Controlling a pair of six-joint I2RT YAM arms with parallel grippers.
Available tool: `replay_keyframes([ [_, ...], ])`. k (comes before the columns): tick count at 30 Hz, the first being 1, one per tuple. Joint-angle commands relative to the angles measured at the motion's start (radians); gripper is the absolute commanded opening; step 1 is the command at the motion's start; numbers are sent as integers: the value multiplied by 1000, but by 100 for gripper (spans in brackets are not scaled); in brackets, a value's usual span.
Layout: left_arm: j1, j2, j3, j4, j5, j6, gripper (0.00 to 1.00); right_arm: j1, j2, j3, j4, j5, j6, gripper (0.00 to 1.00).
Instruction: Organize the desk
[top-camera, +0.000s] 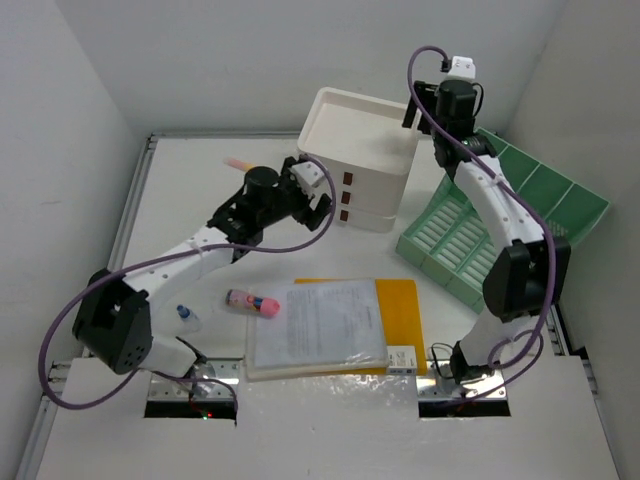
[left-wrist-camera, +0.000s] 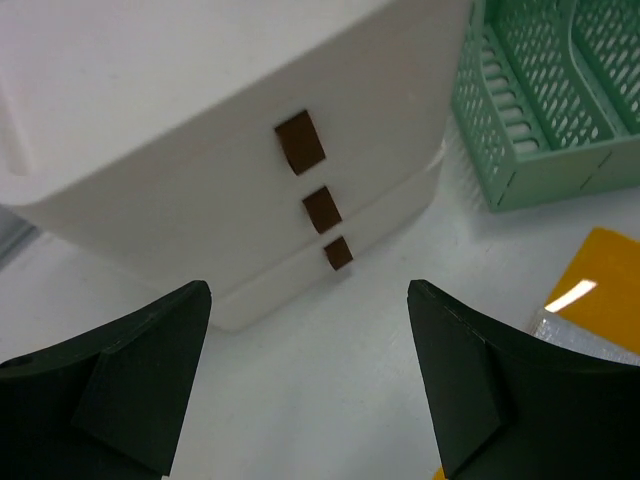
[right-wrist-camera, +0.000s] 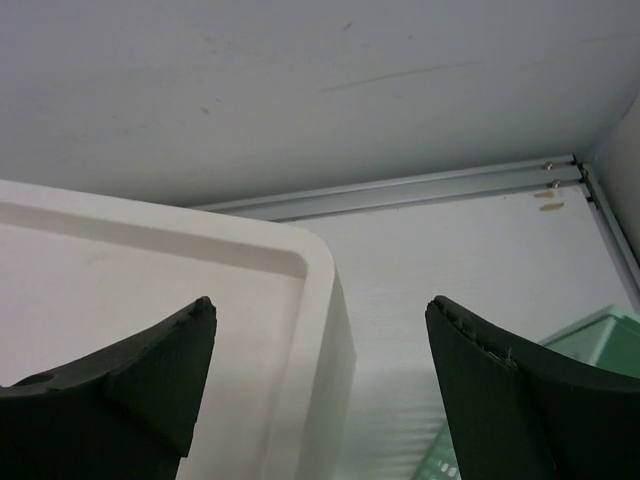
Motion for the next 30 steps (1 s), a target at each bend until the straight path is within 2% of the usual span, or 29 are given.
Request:
replay_keyframes([
  [1,-44,66,82,-9,-100,-7,78,6,72,65,-41,35,45,82],
  [8,-127,322,264,-4,-242,-60,77,14,149,62,-35,27,55,72],
  [10,-136,355,296,-9,-299,-77,77,16,146,44,-14,29,52,69],
  [17,-163,459,441,-24,-396,-83,76,20,141,-27,45,29,67,46],
  [20,-162,490,488,-41,-434,-94,65,23,140,-47,66,14,58,35],
  [21,-162,493,494,-41,-439,-100,58,23,140,-52,77,-2,53,29],
  [26,-162,513,522,-38,-451,-97,49,25,140,-65,91,-31,24,17],
  [29,-159,528,540,-30,-488,-88,34,25,137,-72,92,-39,12,10],
  [30,-157,537,553,-29,-492,-82,23,25,134,-75,92,-43,9,9],
])
